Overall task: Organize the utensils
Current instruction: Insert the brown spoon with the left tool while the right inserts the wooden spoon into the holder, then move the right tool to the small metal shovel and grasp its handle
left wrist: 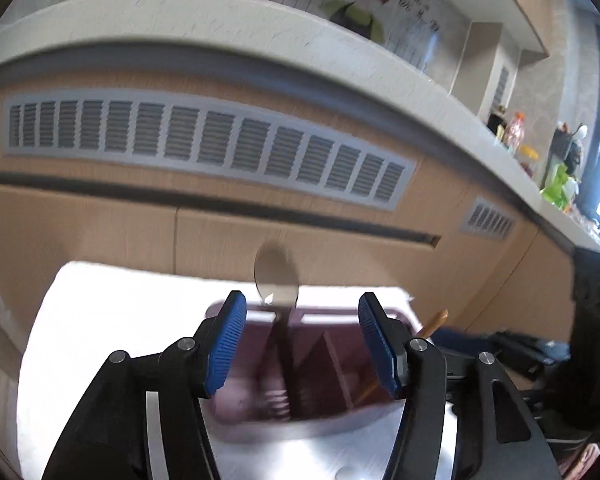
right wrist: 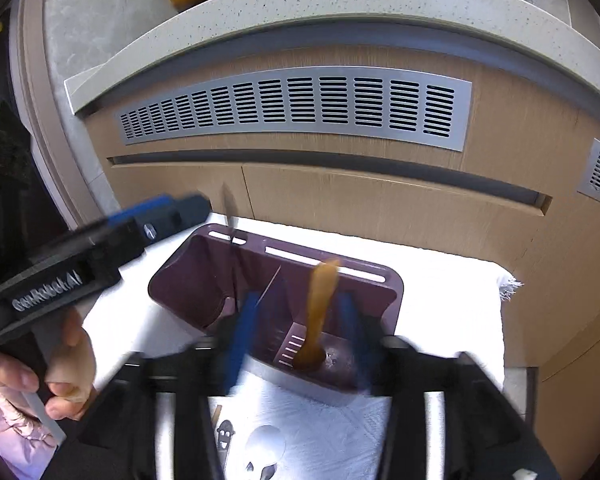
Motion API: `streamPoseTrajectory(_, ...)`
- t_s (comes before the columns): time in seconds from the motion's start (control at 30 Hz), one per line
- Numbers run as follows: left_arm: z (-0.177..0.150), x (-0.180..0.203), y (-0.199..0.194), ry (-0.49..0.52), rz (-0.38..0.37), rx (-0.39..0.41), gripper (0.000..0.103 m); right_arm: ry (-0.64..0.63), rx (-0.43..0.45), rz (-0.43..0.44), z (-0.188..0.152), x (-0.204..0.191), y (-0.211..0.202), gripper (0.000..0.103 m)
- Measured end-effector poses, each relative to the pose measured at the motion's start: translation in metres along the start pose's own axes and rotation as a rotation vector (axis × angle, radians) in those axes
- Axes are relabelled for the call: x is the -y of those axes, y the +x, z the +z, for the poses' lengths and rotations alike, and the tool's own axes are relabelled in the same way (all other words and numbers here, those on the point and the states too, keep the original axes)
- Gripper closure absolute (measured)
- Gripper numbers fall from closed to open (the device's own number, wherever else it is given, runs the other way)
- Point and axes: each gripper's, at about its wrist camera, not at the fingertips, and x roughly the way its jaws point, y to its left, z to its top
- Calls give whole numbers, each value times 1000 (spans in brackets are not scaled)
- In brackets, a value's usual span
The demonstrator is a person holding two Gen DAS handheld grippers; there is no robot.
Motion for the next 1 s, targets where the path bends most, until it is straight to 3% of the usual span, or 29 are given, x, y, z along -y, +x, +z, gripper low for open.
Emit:
streamPoseTrajectory(0.13,-14,-4,-22,1,59,-5,44,-32,55,-60,-11,-5,-19,39)
streamPoseTrajectory(0.23,-29,-8,-42,20,147,-51,44,-48,92,-108,-25,-10,-36,18)
streamPoseTrajectory(0.3,-45,-12,-54,25,162,-90,42,-52,114,-144,-35,-12,-47,6)
streamPoseTrajectory(0.4,-77,-20,-71,30,191,-163,42,-52,109,-164,-54,-16,-59,0)
streamPoseTrajectory(0.53,-113,-25,-95,46,217,-236,40,-112,45,-196,-85,-30,-66,0)
streamPoseTrajectory(0.73,-160,-31,-123,66,260,-313,34,-230,-5,-322,-130,-61,-69,0)
streamPoseTrajectory(0.8,-169,-35,-128,56,269,-335,34,-265,-24,-264,-143,-72,-71,1)
streamPoseTrajectory(0.93,-182,-40,-137,21,264,-361,34,-262,-112,-61,-163,-86,-73,4)
streamPoseTrajectory(1.0,-186,-42,-140,13,268,-366,34,-219,-181,18,-170,-89,-73,27)
